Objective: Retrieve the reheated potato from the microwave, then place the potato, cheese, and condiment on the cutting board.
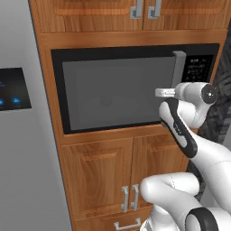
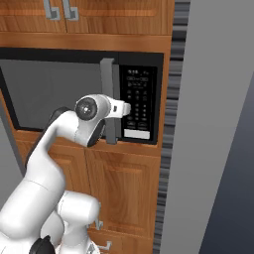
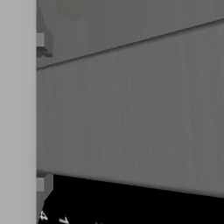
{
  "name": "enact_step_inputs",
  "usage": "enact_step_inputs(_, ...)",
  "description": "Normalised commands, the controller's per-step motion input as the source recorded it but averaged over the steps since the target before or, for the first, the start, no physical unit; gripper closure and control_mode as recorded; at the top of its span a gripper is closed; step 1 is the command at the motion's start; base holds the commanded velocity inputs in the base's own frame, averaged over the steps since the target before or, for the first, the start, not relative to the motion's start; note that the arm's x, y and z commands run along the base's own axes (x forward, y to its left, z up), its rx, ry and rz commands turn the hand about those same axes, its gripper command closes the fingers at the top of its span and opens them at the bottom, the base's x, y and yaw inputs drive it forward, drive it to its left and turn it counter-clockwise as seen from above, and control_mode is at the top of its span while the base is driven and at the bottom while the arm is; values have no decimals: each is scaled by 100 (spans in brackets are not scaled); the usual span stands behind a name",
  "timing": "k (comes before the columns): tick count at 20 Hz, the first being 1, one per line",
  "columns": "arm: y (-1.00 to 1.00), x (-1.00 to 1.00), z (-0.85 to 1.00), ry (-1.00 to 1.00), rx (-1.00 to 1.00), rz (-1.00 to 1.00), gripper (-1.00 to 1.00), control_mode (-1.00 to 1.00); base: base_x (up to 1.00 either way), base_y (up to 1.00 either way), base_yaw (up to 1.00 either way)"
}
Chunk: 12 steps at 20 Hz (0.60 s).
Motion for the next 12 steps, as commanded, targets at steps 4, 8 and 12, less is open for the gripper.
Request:
enact_step_inputs(4, 0, 65, -1, 1, 0, 5, 100, -100, 0, 0, 0)
enact_step_inputs(8, 0, 21, 0, 3, 0, 10, 100, -100, 0, 0, 0)
enact_step_inputs(12, 3, -21, 0, 0, 0, 6, 100, -100, 0, 0, 0)
